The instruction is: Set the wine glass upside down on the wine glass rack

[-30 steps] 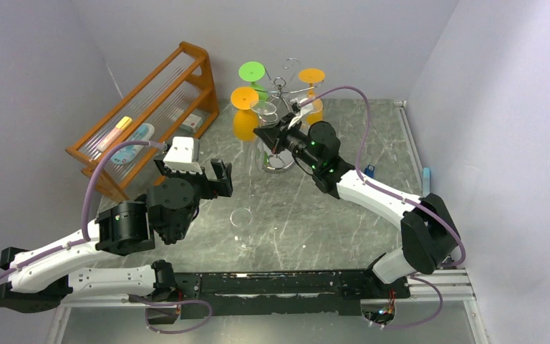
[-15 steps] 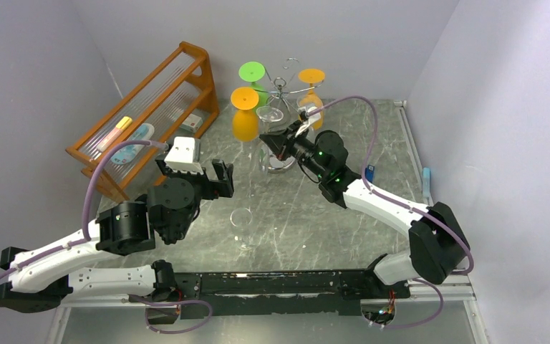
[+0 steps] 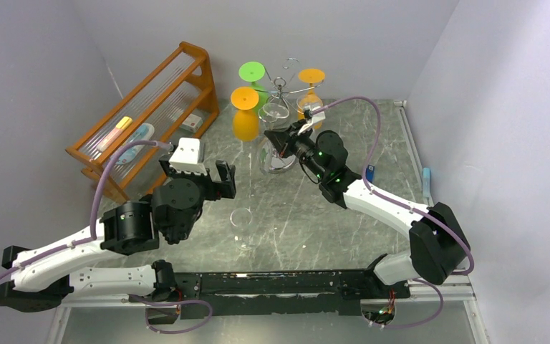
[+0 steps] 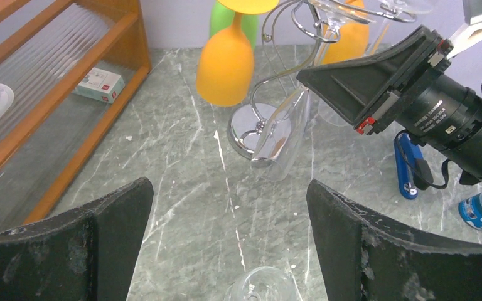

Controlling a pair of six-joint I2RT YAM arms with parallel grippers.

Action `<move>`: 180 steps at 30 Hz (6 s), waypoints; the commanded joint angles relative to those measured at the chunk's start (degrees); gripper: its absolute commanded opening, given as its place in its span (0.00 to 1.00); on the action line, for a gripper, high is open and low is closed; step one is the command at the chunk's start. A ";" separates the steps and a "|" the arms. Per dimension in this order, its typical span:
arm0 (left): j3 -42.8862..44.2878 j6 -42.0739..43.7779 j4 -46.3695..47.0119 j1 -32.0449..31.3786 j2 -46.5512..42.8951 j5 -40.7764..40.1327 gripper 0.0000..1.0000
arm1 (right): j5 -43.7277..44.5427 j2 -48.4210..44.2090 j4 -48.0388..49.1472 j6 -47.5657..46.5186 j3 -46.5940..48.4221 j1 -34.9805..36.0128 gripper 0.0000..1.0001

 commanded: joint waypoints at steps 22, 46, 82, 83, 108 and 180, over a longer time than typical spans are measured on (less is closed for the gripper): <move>-0.74 -3.38 -4.13 -0.29 2.88 12.84 0.96 | -0.45 -6.29 -0.15 0.43 -5.60 0.19 0.50; 2.36 -14.44 -18.40 -0.29 17.41 33.92 0.67 | 6.86 -32.22 -19.20 6.42 -19.31 0.17 0.63; 1.58 -9.43 -9.70 1.03 21.80 35.49 0.05 | 9.30 -33.54 -31.68 43.48 -23.58 0.17 0.65; 1.37 -8.94 -8.01 1.03 21.29 35.05 0.05 | 8.98 -33.64 -33.32 46.10 -23.14 0.13 0.65; -22.56 9.08 51.10 0.24 8.71 33.46 0.05 | -4.50 -30.96 -21.95 79.81 -27.67 0.17 0.60; -2.50 -7.66 22.41 0.87 5.33 34.68 0.97 | -16.88 -37.55 4.80 0.23 -27.74 -4.75 0.00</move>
